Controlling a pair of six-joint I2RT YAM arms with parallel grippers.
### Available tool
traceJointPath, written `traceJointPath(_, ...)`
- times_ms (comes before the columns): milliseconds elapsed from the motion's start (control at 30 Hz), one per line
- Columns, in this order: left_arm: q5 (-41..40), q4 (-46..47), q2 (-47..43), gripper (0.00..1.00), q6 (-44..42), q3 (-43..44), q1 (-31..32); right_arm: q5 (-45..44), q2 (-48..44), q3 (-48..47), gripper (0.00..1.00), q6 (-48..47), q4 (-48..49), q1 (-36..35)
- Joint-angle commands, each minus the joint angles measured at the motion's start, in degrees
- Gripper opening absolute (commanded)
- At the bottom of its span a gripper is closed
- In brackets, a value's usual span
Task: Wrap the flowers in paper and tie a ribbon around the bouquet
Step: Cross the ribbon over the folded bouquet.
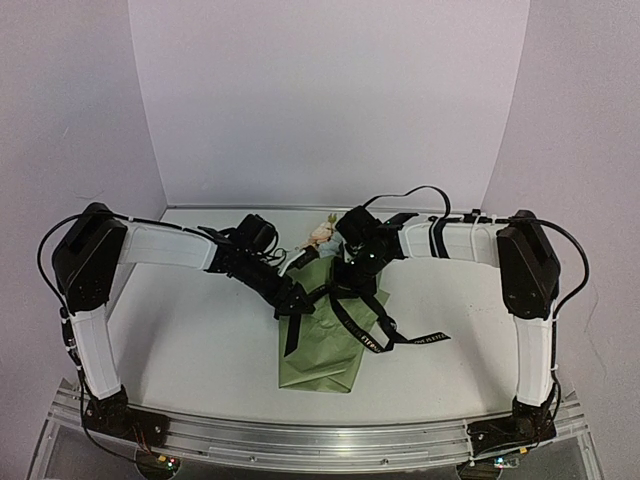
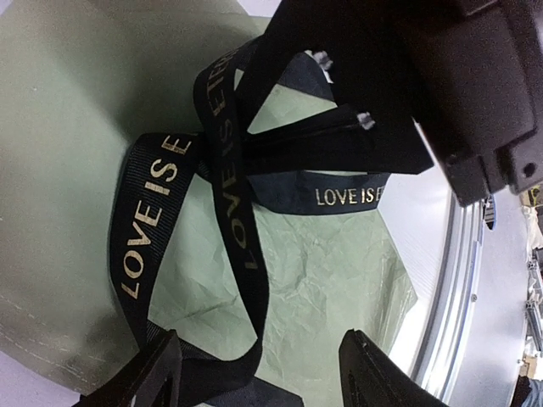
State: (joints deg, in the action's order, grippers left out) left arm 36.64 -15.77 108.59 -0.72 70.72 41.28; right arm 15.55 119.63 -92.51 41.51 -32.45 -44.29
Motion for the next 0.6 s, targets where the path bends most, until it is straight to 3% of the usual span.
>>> traceJointPath(0,-1.18,4.26,-5.30,0.68,0.20,-1.12,-0.23,-0.51,-3.26,0.25,0.00,-0.73,0.90,0.08)
traceJointPath(333,-3.70,8.07,-8.06,0.69,2.69,-2.83,-1.97,-0.46,-2.97,-0.15,0.00,-0.85,0.91,0.08)
traceJointPath(567,-12.35,10.41,-9.74,0.59,4.49,-4.56,-4.67,-0.38,-2.64,-0.33,0.00,-0.75,0.90,0.08)
